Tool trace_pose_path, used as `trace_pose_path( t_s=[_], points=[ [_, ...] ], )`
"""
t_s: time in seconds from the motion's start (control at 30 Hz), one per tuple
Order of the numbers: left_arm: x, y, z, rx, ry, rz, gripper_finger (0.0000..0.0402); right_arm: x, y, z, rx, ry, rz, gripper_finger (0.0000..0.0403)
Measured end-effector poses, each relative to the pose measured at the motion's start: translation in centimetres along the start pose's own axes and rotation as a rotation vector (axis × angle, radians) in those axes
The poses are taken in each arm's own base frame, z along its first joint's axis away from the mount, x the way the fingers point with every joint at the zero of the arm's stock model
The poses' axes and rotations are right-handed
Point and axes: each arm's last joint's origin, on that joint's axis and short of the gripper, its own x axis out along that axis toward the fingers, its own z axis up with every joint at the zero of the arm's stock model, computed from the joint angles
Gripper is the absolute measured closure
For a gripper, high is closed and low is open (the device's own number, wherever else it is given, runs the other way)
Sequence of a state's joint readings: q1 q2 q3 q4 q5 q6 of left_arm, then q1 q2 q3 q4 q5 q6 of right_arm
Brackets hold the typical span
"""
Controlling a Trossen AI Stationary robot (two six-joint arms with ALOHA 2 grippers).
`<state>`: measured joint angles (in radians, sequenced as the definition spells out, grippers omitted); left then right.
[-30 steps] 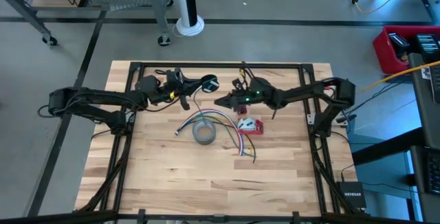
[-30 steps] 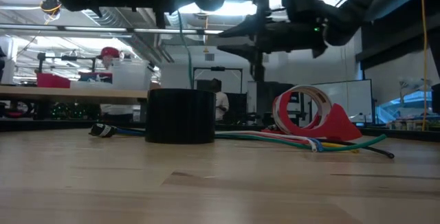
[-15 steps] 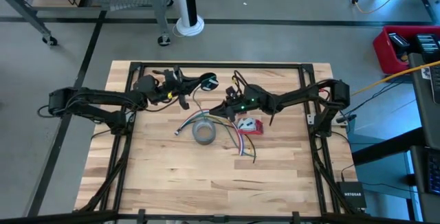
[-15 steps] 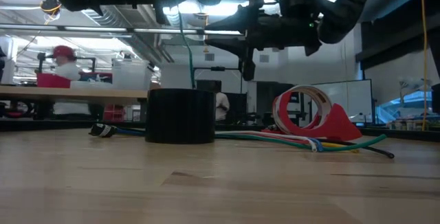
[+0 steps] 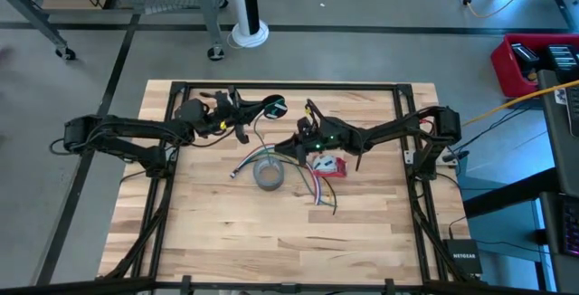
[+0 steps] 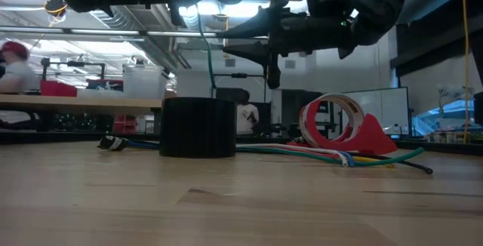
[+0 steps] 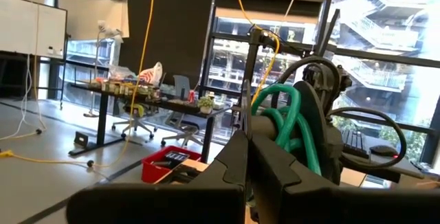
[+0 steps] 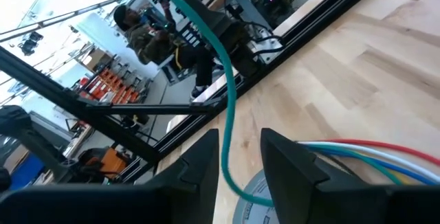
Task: Coil cords
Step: Coil the green wire onto the black spool
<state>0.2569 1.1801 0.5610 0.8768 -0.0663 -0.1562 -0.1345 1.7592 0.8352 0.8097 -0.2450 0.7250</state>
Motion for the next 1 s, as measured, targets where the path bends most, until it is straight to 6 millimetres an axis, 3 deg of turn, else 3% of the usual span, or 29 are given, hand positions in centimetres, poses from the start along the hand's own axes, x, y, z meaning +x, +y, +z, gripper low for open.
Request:
trace_pose_path(
  t_s=[0.5, 1.0],
  points=[
    [0.0, -0.1, 0.3, -0.046, -0.034, -0.008, 0.0401, 0.0, 0.2, -0.1, -0.001, 0.000, 0.005, 0.0292],
    [0.2, -0.1, 0.1, -0.032, -0.048, -0.004, 0.0401, 0.5, 2.0, -1.2, -0.024, -0.055, 0.012, 0.0292]
  ],
)
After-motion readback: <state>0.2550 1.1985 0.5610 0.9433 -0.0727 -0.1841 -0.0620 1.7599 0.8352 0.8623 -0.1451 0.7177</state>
